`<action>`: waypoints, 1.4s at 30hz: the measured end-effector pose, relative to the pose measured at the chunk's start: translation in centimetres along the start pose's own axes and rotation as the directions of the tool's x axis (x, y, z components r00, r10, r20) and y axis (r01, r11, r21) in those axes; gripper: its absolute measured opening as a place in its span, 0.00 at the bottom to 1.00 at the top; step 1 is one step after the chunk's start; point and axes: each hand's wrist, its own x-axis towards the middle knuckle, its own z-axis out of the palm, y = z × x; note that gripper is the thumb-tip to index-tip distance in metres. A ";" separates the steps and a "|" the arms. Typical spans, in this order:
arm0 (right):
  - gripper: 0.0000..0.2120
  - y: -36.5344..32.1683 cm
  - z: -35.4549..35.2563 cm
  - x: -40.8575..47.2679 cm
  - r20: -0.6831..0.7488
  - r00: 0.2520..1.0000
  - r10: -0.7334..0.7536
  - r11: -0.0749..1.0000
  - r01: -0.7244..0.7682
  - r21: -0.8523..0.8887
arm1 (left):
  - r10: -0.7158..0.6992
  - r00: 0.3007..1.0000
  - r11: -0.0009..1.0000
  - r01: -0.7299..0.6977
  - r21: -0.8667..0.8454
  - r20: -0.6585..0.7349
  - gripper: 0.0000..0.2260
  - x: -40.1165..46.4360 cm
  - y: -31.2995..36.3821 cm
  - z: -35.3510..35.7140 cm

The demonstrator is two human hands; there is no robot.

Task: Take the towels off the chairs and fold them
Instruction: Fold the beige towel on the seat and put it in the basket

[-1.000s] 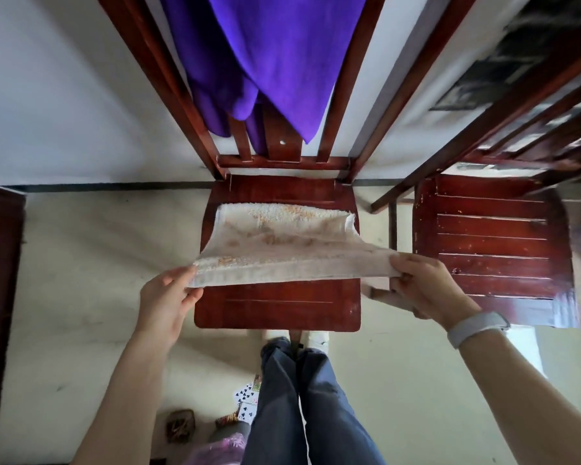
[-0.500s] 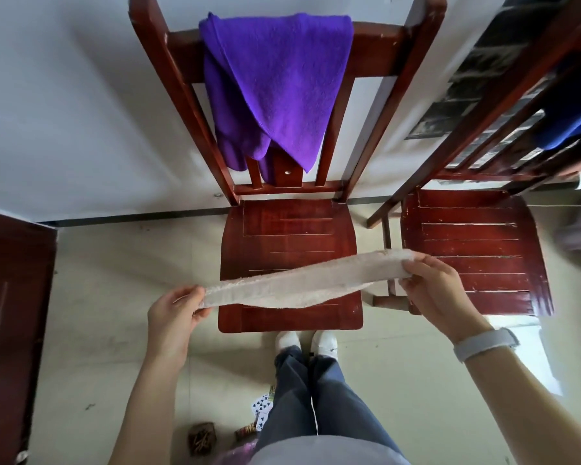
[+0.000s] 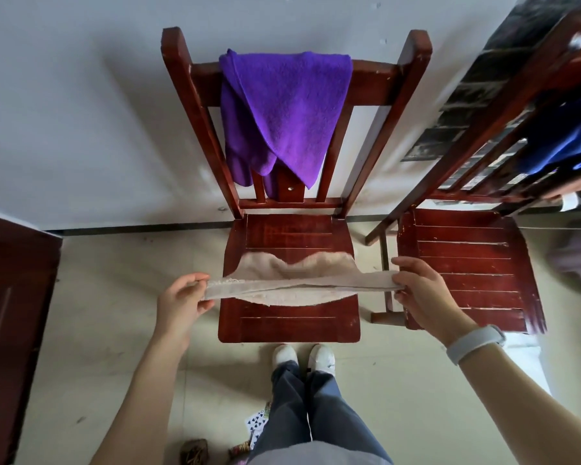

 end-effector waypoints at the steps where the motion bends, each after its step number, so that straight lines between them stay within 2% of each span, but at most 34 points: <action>1: 0.11 0.0 0.0 -0.3 0.018 1.000 -0.007 1.000 0.007 0.017 | -0.013 1.000 0.999 0.014 -0.042 0.018 0.06 -0.2 0.0 -0.2; 4: 0.11 0.4 -0.3 -1.1 0.059 0.998 -0.012 1.000 0.013 -0.004 | -0.050 0.991 0.992 0.064 -0.107 0.128 0.07 -0.9 0.0 -1.1; 6: 0.11 0.7 -0.7 -1.5 0.129 0.991 -0.027 0.998 0.033 -0.045 | -0.051 0.969 0.994 0.074 -0.086 0.240 0.09 -1.4 0.1 -1.7; 8: 0.14 1.1 -1.1 -1.9 0.186 0.981 -0.046 0.975 0.085 -0.206 | -0.030 0.958 0.992 -0.005 0.123 0.284 0.12 -1.6 0.1 -2.2; 10: 0.17 1.6 -1.3 -2.2 0.193 0.974 -0.115 0.872 0.192 -0.450 | 0.021 0.960 0.915 -0.132 0.383 0.280 0.14 -1.7 0.1 -2.3; 11: 0.17 1.8 -1.3 -2.2 0.191 0.967 -0.171 0.802 0.249 -0.544 | 0.044 0.958 0.882 -0.170 0.440 0.282 0.14 -1.6 0.0 -2.4; 14: 0.13 2.4 -1.7 -2.2 0.183 0.915 -0.361 0.619 0.381 -0.687 | 0.135 0.959 0.867 -0.235 0.440 0.248 0.10 -1.4 -0.6 -2.6; 16: 0.11 2.4 -2.0 -2.3 0.228 0.872 -0.433 0.531 0.452 -0.716 | 0.197 0.960 0.885 -0.262 0.384 0.202 0.07 -1.2 -0.9 -2.7; 19: 0.18 2.5 -1.9 -2.8 0.326 0.890 -0.318 0.500 0.450 -0.740 | 0.249 0.958 0.874 -0.287 0.393 0.145 0.06 -0.8 -1.4 -2.9; 21: 0.20 2.8 -1.8 -2.8 0.355 0.894 -0.273 0.441 0.445 -0.780 | 0.286 0.950 0.851 -0.313 0.422 0.128 0.07 -0.7 -1.7 -3.0; 24: 0.14 2.9 -1.7 -2.8 0.366 0.841 -0.399 0.330 0.503 -0.798 | 0.364 0.922 0.795 -0.382 0.471 0.133 0.08 -0.8 -1.8 -3.0; 27: 0.09 2.8 -1.8 -2.5 0.394 0.771 -0.499 0.264 0.569 -0.779 | 0.424 0.895 0.724 -0.426 0.543 0.138 0.08 -0.7 -1.9 -3.2; 29: 0.08 2.8 -1.8 -2.3 0.372 0.751 -0.545 0.283 0.583 -0.761 | 0.456 0.878 0.674 -0.447 0.589 0.145 0.07 -0.8 -2.0 -3.4; 31: 0.06 2.8 -1.8 -2.1 0.313 0.752 -0.581 0.356 0.580 -0.732 | 0.488 0.856 0.597 -0.471 0.650 0.173 0.06 -1.0 -2.2 -3.6; 34: 0.04 3.3 -2.0 -2.4 0.272 0.771 -0.575 0.438 0.572 -0.694 | 0.574 0.784 0.456 -0.547 0.702 0.237 0.04 -1.6 -2.9 -3.7; 36: 0.04 3.9 -2.4 -3.1 0.268 0.808 -0.525 0.500 0.547 -0.671 | 0.554 0.795 0.497 -0.555 0.667 0.248 0.04 -2.1 -3.7 -3.9; 39: 0.02 4.7 -3.4 -4.1 0.225 0.862 -0.455 0.576 0.477 -0.664 | 0.411 0.886 0.711 -0.458 0.533 0.214 0.05 -3.5 -5.0 -4.2; 40: 0.02 4.9 -3.6 -4.5 0.209 0.862 -0.462 0.577 0.471 -0.667 | 0.362 0.914 0.771 -0.404 0.492 0.183 0.05 -4.1 -5.3 -4.1; 42: 0.03 5.5 -3.7 -5.2 0.195 0.835 -0.515 0.552 0.497 -0.670 | 0.352 0.927 0.811 -0.370 0.453 0.126 0.11 -5.2 -5.4 -3.6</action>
